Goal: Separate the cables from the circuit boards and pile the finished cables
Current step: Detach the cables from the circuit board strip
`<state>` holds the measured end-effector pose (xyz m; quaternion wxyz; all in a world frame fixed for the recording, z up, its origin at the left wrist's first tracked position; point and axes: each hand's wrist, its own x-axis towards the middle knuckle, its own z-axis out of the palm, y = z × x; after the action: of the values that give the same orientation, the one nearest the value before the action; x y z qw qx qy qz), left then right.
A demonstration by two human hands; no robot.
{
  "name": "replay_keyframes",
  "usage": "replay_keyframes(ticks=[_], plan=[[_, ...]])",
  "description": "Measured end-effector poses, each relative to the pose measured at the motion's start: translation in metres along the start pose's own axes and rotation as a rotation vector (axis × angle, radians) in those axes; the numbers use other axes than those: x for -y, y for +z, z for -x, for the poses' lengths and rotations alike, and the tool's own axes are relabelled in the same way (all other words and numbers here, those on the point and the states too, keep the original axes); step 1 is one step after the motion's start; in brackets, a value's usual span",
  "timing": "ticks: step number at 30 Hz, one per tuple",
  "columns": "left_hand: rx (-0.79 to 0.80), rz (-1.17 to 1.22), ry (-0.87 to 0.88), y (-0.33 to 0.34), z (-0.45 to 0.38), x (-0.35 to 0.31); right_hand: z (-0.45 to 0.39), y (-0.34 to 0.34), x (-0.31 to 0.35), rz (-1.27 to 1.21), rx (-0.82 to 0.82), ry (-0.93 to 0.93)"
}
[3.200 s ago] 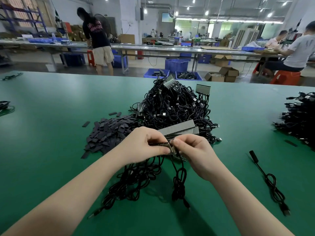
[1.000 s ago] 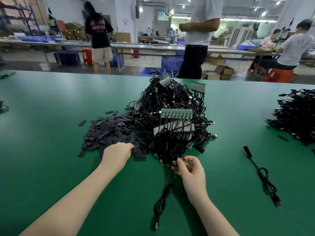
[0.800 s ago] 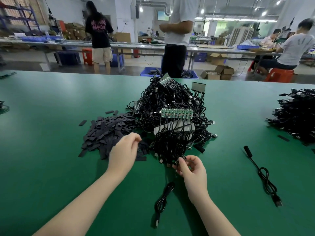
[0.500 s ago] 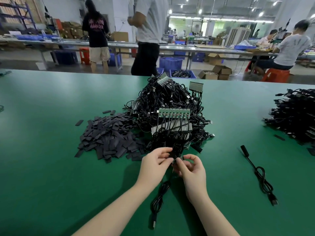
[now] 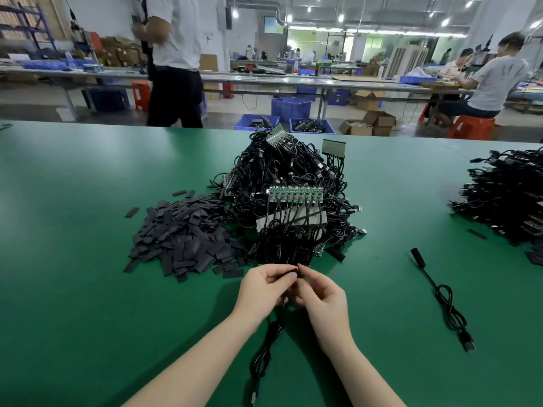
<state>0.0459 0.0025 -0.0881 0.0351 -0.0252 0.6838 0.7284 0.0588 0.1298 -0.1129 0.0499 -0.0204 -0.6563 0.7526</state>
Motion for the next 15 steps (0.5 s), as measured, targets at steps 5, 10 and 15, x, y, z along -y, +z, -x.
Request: replay_keyframes(ticks=[5, 10, 15], plan=[[0.045, -0.178, 0.051, -0.005, -0.002, 0.0, 0.0, 0.002, 0.003, -0.004, -0.032, 0.021], [0.052, -0.406, 0.159, -0.011, -0.003, 0.001, -0.003, 0.003, 0.002, 0.089, -0.066, 0.026], [-0.013, -0.518, 0.285, -0.01, -0.001, 0.007, -0.01, 0.006, 0.005, 0.194, -0.063, 0.019]])
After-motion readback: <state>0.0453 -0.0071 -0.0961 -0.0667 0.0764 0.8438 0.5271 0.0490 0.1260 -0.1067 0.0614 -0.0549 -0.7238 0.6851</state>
